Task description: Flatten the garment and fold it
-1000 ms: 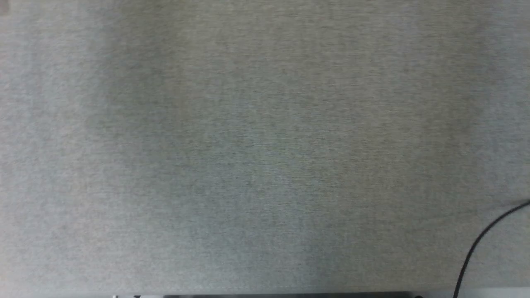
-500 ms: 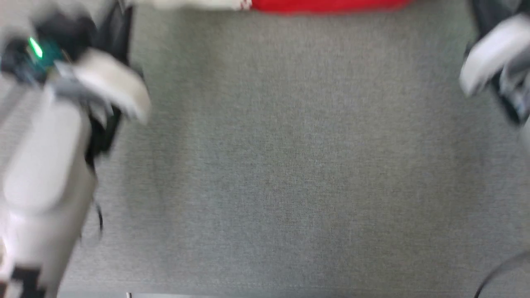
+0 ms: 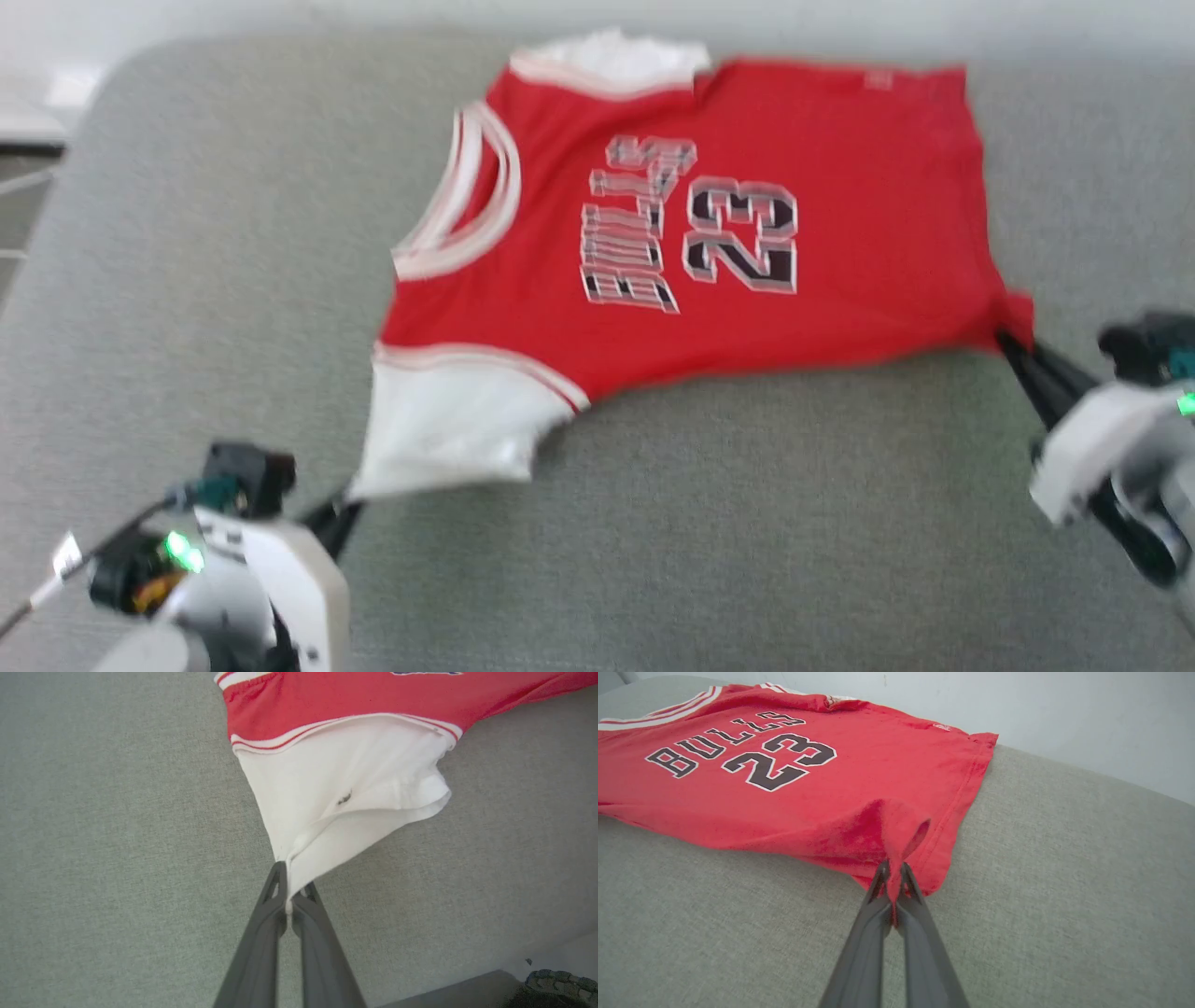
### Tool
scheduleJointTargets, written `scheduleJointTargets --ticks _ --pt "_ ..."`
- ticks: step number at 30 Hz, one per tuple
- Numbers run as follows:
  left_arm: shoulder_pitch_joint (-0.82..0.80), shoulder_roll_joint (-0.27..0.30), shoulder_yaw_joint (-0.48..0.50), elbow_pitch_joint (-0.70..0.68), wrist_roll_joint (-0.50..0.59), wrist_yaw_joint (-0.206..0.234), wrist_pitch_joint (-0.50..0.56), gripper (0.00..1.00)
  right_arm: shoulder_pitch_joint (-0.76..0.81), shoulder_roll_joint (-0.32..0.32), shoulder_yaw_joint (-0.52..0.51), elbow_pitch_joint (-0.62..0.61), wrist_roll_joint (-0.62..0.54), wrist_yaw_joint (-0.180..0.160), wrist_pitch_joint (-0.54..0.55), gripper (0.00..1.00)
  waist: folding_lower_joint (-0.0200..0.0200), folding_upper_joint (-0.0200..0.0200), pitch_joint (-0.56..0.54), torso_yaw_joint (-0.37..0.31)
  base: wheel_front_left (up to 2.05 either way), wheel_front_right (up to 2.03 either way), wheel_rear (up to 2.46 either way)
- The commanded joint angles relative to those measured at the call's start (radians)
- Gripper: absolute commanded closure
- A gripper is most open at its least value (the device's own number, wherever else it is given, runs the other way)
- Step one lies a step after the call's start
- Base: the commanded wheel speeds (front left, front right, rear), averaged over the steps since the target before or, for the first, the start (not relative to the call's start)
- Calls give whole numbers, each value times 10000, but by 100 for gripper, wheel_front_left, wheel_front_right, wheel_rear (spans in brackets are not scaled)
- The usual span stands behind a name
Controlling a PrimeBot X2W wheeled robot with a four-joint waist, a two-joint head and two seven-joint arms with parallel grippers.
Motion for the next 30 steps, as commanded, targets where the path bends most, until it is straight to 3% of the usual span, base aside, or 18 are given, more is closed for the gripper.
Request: scheduleJointTargets --ticks 1,12,20,30 --pt "362 80 20 -259 -181 160 107 100 412 -161 -90 -182 190 -21 134 100 5 0 -1121 462 0 0 0" --pt "2392 -155 -500 -1672 -865 784 576 100 3521 -1120 -1037 -2293 384 -21 1997 100 5 0 -1881 86 0 0 0" --pt "2391 -826 -311 -1841 -1041 825 -309 100 4787 -587 -2565 -3465 -105 -21 2471 100 5 0 -1749 -212 0 0 0" --pt "930 -1500 664 -1637 -929 811 -1787 100 4581 -120 -3571 -4619 -566 -21 2894 100 5 0 -1024 -432 0 0 0"
